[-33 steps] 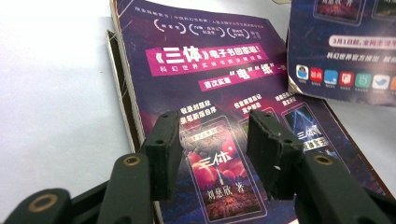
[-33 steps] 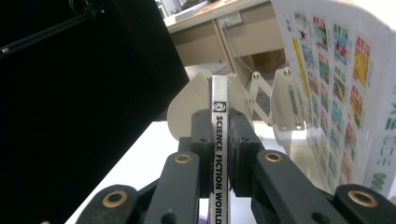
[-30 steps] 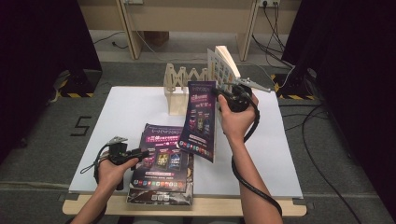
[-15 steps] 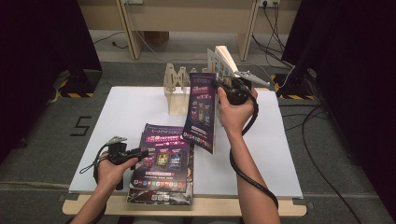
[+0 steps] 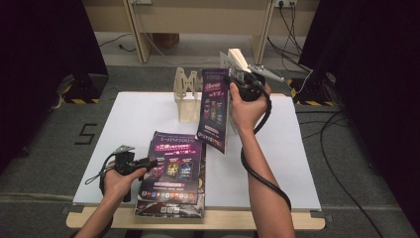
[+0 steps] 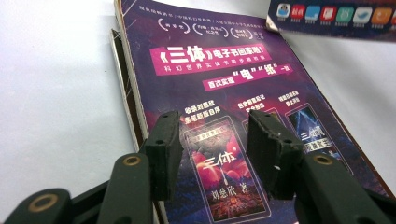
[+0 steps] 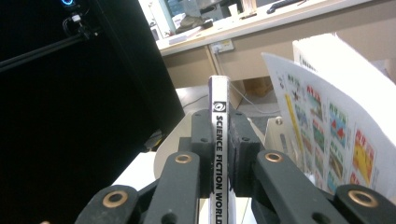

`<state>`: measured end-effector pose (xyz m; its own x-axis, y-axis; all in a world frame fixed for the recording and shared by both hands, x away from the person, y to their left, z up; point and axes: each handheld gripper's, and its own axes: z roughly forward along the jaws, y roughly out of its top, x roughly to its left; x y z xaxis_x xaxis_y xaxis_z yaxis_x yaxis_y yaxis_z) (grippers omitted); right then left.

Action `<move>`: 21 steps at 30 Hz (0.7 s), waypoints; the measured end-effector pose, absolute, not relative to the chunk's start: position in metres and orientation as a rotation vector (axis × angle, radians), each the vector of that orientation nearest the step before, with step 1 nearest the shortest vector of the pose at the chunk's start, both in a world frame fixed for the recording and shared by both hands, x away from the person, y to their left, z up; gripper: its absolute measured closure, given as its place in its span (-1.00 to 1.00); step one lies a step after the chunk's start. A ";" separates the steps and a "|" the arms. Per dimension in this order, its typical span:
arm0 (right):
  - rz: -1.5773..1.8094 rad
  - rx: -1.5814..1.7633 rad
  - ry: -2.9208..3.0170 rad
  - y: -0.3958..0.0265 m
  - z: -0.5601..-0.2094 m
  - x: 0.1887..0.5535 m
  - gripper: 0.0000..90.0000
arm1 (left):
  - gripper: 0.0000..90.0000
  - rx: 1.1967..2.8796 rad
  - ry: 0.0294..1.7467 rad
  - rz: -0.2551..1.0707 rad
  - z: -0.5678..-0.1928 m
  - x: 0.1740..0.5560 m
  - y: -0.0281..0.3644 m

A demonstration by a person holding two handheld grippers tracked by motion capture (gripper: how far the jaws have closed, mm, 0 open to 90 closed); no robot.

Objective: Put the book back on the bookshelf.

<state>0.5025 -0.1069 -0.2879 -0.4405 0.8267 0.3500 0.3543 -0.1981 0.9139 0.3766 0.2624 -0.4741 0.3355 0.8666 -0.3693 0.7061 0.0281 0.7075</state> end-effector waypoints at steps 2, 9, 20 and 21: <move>1.677 1.370 1.674 -0.106 -0.286 0.506 0.85 | 0.19 1.720 1.416 0.229 -0.474 0.377 0.262; 1.651 1.357 1.661 -0.103 -0.284 0.518 0.85 | 0.19 1.720 1.417 0.229 -0.475 0.377 0.263; 1.673 1.359 1.632 -0.099 -0.279 0.532 0.85 | 0.20 1.720 1.419 0.224 -0.476 0.377 0.262; 1.671 1.354 1.633 -0.098 -0.278 0.534 0.85 | 0.19 1.721 1.419 0.226 -0.476 0.377 0.262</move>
